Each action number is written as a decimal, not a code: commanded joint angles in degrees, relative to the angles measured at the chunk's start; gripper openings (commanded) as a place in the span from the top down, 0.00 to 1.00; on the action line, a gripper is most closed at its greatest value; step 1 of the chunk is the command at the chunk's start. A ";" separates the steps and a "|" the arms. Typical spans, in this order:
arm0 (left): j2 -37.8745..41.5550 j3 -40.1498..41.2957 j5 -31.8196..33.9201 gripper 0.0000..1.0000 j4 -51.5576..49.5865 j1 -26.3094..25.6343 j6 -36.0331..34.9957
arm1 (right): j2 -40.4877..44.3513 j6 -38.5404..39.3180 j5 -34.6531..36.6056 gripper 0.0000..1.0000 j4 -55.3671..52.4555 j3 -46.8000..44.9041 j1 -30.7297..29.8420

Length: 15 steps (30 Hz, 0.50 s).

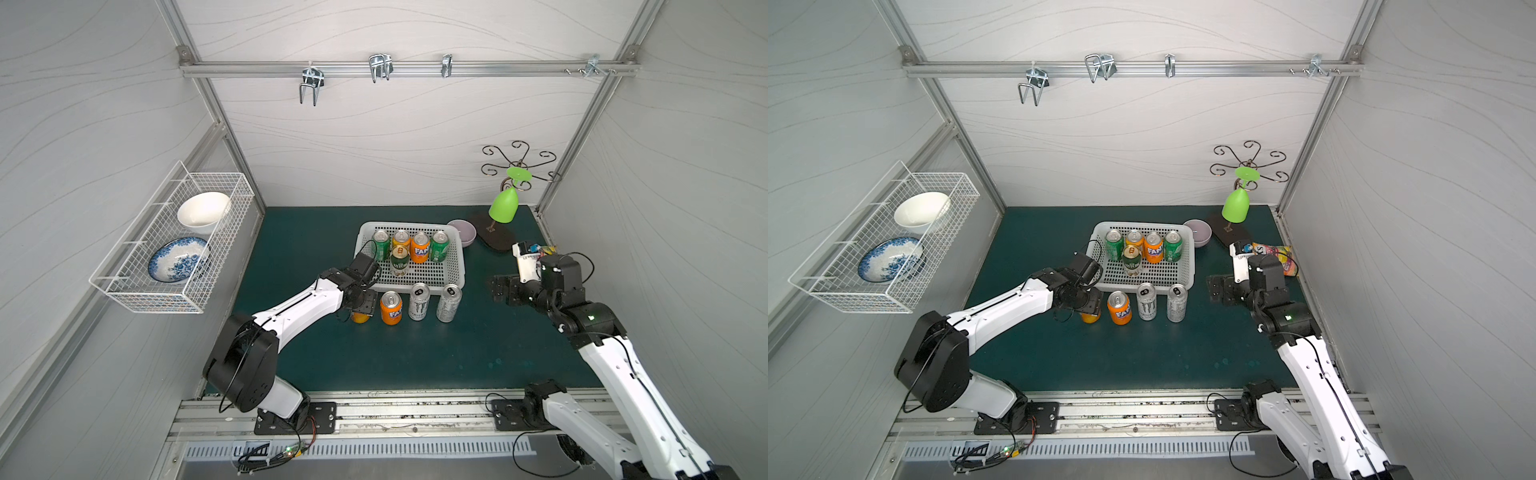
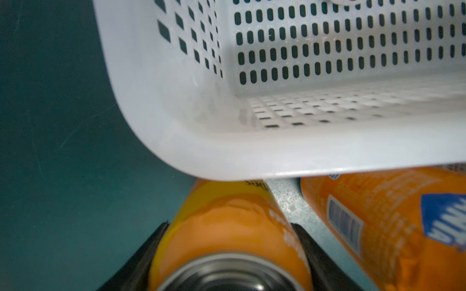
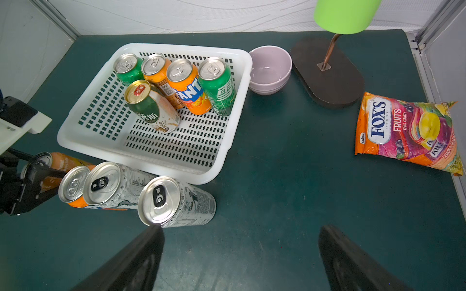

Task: Take out the drinks from the basket
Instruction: Place the drink at the center of the board.

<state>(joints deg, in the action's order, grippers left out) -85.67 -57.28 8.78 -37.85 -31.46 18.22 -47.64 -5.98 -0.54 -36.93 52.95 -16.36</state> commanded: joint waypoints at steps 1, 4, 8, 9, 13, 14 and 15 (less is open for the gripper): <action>0.77 -0.12 0.27 0.34 3.83 -0.27 1.03 | 0.08 0.44 -0.52 0.01 0.26 0.58 0.44; 0.67 0.06 0.02 0.33 3.92 -0.33 1.14 | 0.10 0.48 -0.61 0.01 0.28 0.58 0.41; 0.68 0.32 -0.21 0.30 4.01 -0.53 1.04 | 0.09 0.44 -0.59 0.01 0.25 0.67 0.38; 0.68 0.41 -0.26 0.29 4.01 -0.62 1.03 | 0.25 0.44 -0.60 0.01 0.19 0.59 0.40; 0.73 0.33 -0.43 0.25 3.57 -0.65 0.94 | 0.23 0.44 -0.51 0.01 0.22 0.59 0.41; 0.89 0.32 -0.42 0.25 3.47 -0.66 0.86 | 0.24 0.44 -0.52 0.01 0.19 0.58 0.41; 1.06 0.32 -0.50 0.23 3.32 -0.69 0.85 | 0.15 0.48 -0.60 0.01 0.19 0.58 0.39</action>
<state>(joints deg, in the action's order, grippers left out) -85.67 -56.93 8.82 -36.93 -31.70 18.90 -47.68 -5.98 -0.54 -36.93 52.95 -16.36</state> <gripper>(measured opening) 0.760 0.990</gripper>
